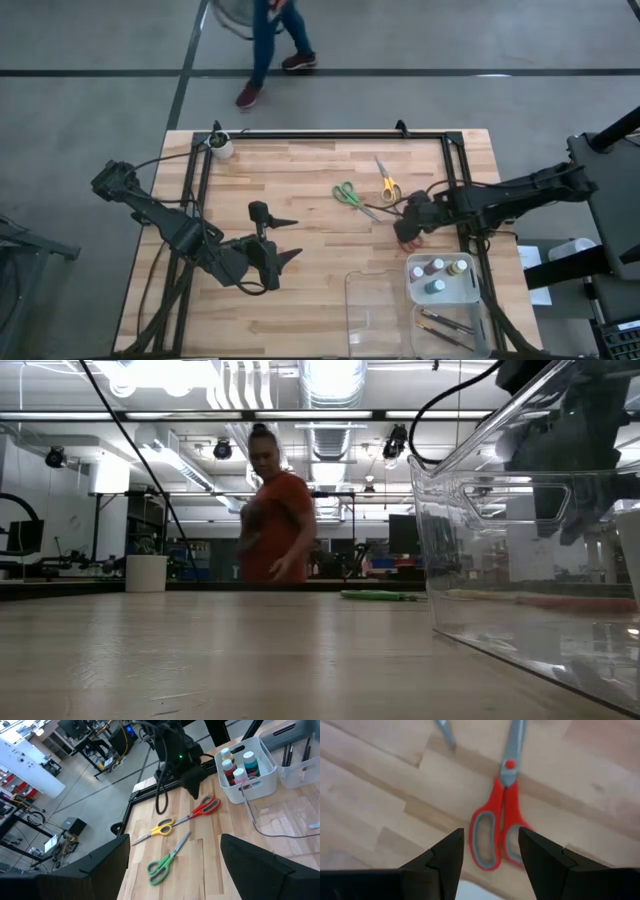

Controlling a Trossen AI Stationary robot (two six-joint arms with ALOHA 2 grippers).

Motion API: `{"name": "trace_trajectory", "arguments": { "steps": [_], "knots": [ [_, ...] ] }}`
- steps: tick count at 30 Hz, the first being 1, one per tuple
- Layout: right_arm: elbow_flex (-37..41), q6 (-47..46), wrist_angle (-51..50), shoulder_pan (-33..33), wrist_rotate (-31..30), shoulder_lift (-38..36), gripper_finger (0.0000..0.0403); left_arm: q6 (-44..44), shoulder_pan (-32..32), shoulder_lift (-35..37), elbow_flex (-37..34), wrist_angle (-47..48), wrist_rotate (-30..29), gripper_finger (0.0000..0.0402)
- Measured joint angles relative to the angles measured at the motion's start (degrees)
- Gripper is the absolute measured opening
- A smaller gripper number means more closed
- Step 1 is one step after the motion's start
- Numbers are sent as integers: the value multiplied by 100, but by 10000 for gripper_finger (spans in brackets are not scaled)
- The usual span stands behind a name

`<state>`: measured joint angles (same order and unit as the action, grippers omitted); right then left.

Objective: Pick & Place Paint Supplies
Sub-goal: Put the red scissors into the left transparent bin

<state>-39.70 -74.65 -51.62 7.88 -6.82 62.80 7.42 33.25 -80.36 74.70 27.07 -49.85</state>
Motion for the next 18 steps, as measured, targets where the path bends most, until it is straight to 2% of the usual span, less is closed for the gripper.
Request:
{"name": "trace_trajectory", "arguments": {
  "steps": [10,18],
  "knots": [
    [-229,47,-71,9,884,922,185,-13,-1,0,0,0,-1,314],
    [-194,135,-41,9,1131,1233,185,-11,0,0,0,0,1,314]
  ]
}}
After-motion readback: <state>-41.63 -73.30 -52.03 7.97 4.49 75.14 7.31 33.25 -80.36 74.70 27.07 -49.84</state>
